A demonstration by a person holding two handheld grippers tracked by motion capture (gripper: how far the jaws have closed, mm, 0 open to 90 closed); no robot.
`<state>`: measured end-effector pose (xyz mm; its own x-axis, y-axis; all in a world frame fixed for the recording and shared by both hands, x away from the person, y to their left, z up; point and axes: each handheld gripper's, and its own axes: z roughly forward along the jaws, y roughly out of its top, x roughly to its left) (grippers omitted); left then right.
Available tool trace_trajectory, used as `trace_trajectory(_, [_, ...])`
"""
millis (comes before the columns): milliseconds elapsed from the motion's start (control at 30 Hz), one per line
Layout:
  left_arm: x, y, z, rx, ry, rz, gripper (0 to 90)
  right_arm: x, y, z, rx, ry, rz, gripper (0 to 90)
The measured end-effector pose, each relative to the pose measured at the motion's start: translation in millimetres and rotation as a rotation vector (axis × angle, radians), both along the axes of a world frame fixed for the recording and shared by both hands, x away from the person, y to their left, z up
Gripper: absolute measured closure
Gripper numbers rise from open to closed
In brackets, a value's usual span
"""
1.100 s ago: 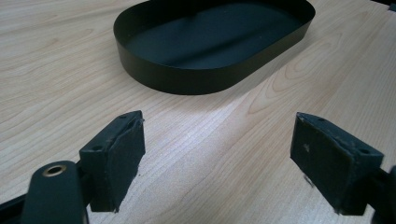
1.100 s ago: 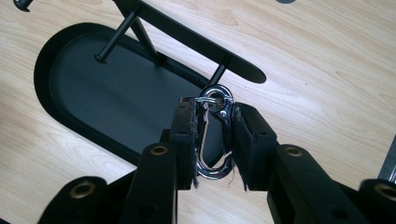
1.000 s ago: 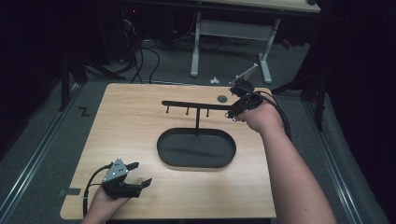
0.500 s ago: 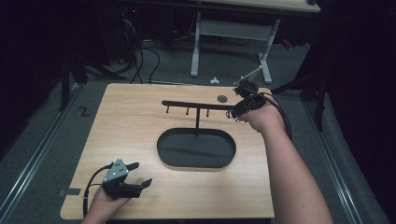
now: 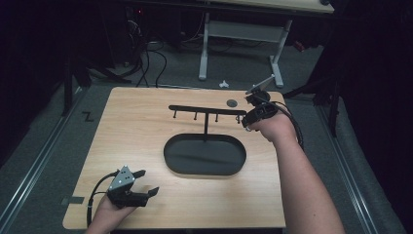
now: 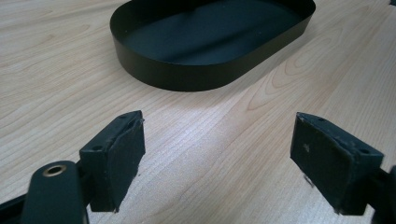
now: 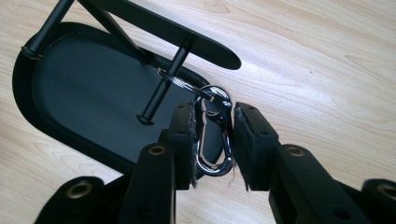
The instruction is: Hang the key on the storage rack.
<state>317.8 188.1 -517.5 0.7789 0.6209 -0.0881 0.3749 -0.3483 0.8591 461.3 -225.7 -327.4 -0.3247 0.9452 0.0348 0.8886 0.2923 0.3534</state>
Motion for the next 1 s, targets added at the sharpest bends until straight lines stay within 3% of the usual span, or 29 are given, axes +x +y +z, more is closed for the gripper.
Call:
trace_trajectory(667, [-0.9,0.2,0.2,0.007,-0.001,0.004,18.3,-2.6,-1.4,3.2,-0.003,-0.013,-0.015,67.2])
trace_trajectory(833, [-1.6,0.8,0.2,0.011,0.001,0.006,18.3,-11.4,-6.4,1.7,-0.007,-0.046,-0.025,62.1])
trace_trajectory(1000, [-2.0,1.4,0.0,0.014,0.004,0.008,18.3,-27.3,-14.7,-16.4,-0.01,-0.102,-0.033,53.8])
